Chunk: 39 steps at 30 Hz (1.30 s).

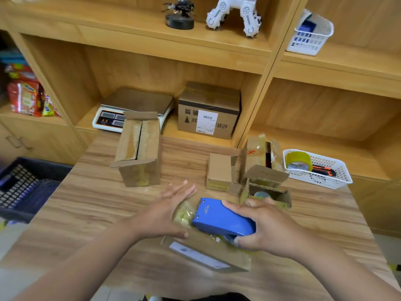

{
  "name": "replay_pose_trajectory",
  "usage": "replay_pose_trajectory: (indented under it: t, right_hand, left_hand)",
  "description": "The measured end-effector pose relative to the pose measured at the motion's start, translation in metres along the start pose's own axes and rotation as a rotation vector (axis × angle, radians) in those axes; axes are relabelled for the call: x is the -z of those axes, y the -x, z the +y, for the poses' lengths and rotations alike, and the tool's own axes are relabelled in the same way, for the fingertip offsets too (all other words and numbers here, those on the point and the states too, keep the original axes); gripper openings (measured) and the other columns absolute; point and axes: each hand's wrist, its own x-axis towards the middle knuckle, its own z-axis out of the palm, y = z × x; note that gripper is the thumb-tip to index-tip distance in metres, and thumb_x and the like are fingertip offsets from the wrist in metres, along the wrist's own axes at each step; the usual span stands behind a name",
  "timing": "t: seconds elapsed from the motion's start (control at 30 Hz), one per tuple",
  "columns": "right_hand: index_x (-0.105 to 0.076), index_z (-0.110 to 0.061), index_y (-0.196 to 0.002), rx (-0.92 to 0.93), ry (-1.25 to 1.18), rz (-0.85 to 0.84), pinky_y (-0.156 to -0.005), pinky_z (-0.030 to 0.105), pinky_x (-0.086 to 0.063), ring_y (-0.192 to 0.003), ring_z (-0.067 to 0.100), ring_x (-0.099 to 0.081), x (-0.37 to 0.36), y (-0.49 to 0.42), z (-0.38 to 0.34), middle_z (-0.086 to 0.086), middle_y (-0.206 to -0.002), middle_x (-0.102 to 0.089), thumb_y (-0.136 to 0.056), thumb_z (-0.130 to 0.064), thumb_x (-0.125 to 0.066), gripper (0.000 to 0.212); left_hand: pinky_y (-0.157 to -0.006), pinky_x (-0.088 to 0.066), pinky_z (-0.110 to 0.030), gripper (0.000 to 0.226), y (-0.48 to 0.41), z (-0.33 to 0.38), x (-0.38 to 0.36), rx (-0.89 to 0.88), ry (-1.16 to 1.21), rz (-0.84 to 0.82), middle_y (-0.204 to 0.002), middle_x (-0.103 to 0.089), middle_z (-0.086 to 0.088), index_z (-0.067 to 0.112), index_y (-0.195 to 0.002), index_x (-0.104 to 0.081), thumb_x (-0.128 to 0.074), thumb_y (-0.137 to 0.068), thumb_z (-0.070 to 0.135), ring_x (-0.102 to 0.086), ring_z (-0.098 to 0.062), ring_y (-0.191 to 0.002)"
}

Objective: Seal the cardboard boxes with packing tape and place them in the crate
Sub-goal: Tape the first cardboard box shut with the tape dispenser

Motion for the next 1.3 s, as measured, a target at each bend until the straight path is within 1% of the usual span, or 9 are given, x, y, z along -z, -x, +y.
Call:
replay_pose_trajectory:
  t: [0.13,0.23,0.43,0.57,0.73,0.87,0.97,1.17,1.3]
  right_hand:
    - [-0.006,-0.067,-0.136,0.017,0.102,-0.003,-0.061,0.014,-0.019,-0.089,0.017,-0.031,-0.001,-0.019,-0.021,-0.022,-0.087,-0.032,-0.074,-0.069,-0.051,0.077]
    - [-0.009,-0.060,-0.141,0.025,0.137,-0.014,-0.061,0.012,-0.016,-0.084,0.014,-0.029,-0.002,-0.028,-0.028,-0.017,-0.096,-0.034,-0.076,-0.065,-0.053,0.078]
    - [-0.006,-0.064,-0.138,0.025,0.110,-0.039,-0.058,0.017,-0.019,-0.086,0.015,-0.032,0.003,-0.023,-0.022,-0.022,-0.087,-0.034,-0.074,-0.063,-0.053,0.079]
    - [-0.004,-0.073,-0.130,0.041,0.061,-0.047,-0.068,0.022,-0.032,-0.087,0.013,-0.029,0.010,-0.007,-0.003,-0.027,-0.088,-0.033,-0.074,-0.062,-0.054,0.076]
    - [-0.002,-0.079,-0.117,0.047,-0.006,-0.056,-0.074,0.010,-0.028,-0.086,0.007,-0.024,0.011,0.026,0.024,-0.021,-0.094,-0.037,-0.076,-0.058,-0.057,0.072]
    - [-0.002,-0.078,-0.121,0.033,0.000,-0.035,-0.077,0.009,-0.029,-0.089,0.003,-0.027,0.014,0.050,0.047,-0.023,-0.095,-0.037,-0.076,-0.059,-0.054,0.072]
    - [-0.002,-0.083,-0.119,-0.006,-0.019,0.011,-0.080,0.009,-0.030,-0.093,-0.005,-0.027,0.021,0.076,0.068,-0.029,-0.097,-0.039,-0.065,-0.074,-0.043,0.068]
    - [-0.004,-0.082,-0.118,-0.075,-0.113,0.060,-0.086,0.021,-0.037,-0.085,0.010,-0.042,0.026,0.124,0.115,-0.027,-0.100,-0.043,-0.061,-0.067,-0.050,0.075]
    - [-0.001,-0.082,-0.118,-0.087,-0.114,0.066,-0.085,0.017,-0.036,-0.087,0.008,-0.040,0.016,0.134,0.126,-0.021,-0.094,-0.046,-0.060,-0.072,-0.047,0.075]
  left_hand:
    - [-0.107,0.016,-0.008,0.114,-0.003,-0.023,0.002,-0.046,-0.133,-0.029,-0.145,0.013,0.029,0.045,-0.146,-0.001,-0.071,-0.058,0.064,0.027,0.018,-0.129]
    - [-0.118,0.004,-0.026,0.114,-0.004,-0.035,0.000,-0.015,-0.156,-0.063,-0.155,0.009,0.016,0.041,-0.148,0.001,-0.073,-0.065,0.060,0.016,-0.003,-0.143]
    - [-0.120,-0.003,-0.037,0.115,-0.005,-0.041,-0.001,-0.007,-0.133,-0.100,-0.158,0.008,0.012,0.043,-0.146,0.008,-0.072,-0.066,0.063,0.013,-0.013,-0.145]
    - [-0.110,0.016,-0.015,0.111,-0.006,-0.040,-0.003,-0.084,-0.135,-0.085,-0.149,0.013,0.023,0.041,-0.144,0.010,-0.072,-0.070,0.059,0.024,0.003,-0.138]
    - [-0.119,-0.001,-0.042,0.114,-0.006,-0.038,-0.006,0.021,-0.067,-0.137,-0.158,0.012,0.011,0.051,-0.140,0.013,-0.073,-0.065,0.062,0.020,-0.015,-0.144]
    - [-0.118,0.003,-0.033,0.111,-0.006,-0.033,-0.006,-0.008,-0.051,-0.128,-0.154,0.010,0.016,0.052,-0.138,0.011,-0.071,-0.065,0.065,0.022,-0.005,-0.141]
    - [-0.119,-0.002,-0.043,0.114,-0.006,-0.034,-0.004,0.008,-0.051,-0.131,-0.157,0.008,0.011,0.050,-0.141,0.011,-0.068,-0.061,0.072,0.018,-0.011,-0.144]
    - [-0.119,-0.005,-0.043,0.115,-0.007,-0.033,-0.005,-0.011,-0.030,-0.120,-0.159,0.004,0.009,0.047,-0.143,0.010,-0.068,-0.062,0.071,0.016,-0.008,-0.144]
    - [-0.116,-0.005,-0.028,0.113,-0.006,-0.033,-0.006,-0.027,-0.040,-0.114,-0.156,0.006,0.015,0.050,-0.141,0.007,-0.072,-0.063,0.066,0.020,0.009,-0.137]
